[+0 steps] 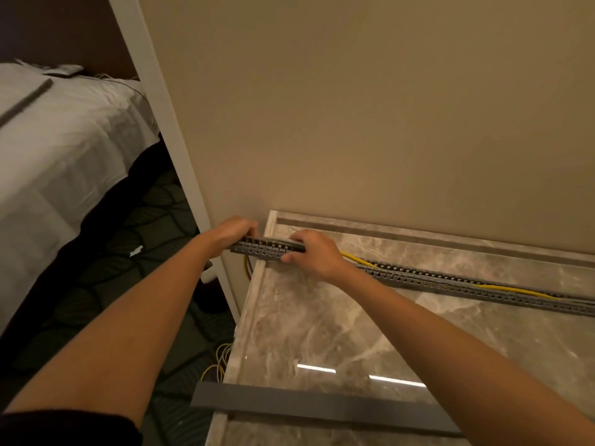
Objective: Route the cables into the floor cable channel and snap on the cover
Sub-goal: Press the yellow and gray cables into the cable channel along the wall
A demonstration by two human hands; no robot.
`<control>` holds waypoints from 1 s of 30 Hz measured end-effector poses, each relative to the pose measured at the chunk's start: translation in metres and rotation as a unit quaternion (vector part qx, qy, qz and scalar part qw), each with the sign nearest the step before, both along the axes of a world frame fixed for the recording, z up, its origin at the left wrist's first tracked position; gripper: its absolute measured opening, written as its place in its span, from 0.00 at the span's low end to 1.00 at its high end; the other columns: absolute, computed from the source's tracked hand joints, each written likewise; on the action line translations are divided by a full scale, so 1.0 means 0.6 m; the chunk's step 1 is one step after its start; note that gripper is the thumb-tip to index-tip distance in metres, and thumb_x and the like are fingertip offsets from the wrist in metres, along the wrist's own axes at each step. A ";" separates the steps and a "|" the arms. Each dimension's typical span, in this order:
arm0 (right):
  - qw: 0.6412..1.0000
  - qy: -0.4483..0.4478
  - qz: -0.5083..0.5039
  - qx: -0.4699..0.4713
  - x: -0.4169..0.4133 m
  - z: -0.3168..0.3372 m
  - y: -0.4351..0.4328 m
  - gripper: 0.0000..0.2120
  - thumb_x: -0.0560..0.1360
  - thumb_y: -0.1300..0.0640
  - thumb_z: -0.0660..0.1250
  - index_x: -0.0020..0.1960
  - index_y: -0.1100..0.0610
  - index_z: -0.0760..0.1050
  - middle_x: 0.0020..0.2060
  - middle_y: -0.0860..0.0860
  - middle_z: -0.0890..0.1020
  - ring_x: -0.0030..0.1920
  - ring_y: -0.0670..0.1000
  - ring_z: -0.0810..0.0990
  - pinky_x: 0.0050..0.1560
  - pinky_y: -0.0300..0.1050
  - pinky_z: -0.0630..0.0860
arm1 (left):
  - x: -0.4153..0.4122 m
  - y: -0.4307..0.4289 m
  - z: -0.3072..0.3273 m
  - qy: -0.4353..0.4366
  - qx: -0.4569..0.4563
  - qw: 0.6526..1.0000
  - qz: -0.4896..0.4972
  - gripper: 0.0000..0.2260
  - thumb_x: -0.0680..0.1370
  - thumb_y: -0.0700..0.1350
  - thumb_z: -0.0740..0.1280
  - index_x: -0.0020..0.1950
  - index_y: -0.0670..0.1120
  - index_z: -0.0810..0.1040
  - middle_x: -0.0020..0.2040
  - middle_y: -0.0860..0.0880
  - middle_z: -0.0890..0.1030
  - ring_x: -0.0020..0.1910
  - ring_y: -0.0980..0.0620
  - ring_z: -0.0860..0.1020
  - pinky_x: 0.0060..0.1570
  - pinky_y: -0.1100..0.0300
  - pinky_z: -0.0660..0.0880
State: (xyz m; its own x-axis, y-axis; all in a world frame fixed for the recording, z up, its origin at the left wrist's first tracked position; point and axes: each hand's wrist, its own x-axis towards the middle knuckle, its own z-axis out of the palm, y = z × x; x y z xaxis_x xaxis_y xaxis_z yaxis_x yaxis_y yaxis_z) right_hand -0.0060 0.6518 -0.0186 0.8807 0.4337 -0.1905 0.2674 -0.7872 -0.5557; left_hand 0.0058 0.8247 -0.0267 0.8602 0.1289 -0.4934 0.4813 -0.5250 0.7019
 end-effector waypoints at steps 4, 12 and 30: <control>0.999 0.017 0.006 0.035 0.004 0.004 -0.004 0.11 0.73 0.54 0.68 0.51 0.60 0.79 0.45 0.57 0.82 0.48 0.56 0.78 0.42 0.44 0.65 | 0.003 0.016 -0.011 0.001 -0.006 1.000 -0.003 0.24 0.83 0.47 0.49 0.29 0.45 0.69 0.25 0.49 0.74 0.30 0.54 0.69 0.47 0.58 0.65; 0.999 0.001 0.012 0.047 0.001 0.003 -0.004 0.12 0.73 0.54 0.68 0.55 0.58 0.80 0.48 0.58 0.83 0.52 0.57 0.79 0.43 0.45 0.67 | 0.007 0.017 -0.018 -0.057 0.010 0.998 -0.023 0.21 0.83 0.48 0.50 0.31 0.45 0.67 0.27 0.48 0.70 0.26 0.50 0.67 0.33 0.58 0.65; 0.992 -0.080 -0.049 0.084 -0.028 -0.010 0.006 0.11 0.72 0.60 0.69 0.52 0.61 0.75 0.49 0.53 0.75 0.49 0.53 0.73 0.50 0.44 0.68 | -0.036 0.000 -0.016 -0.343 0.326 0.881 -0.006 0.17 0.81 0.47 0.57 0.43 0.35 0.74 0.33 0.42 0.72 0.31 0.46 0.70 0.32 0.52 0.68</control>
State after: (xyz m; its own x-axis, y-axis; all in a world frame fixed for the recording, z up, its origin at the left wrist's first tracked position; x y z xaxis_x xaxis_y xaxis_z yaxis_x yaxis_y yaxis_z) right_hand -0.0228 0.6553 -0.0245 0.9333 0.3584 0.0233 0.2899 -0.7133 -0.6380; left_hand -0.0155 0.8249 -0.0362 0.9304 0.1810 0.3187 0.0527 -0.9265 0.3726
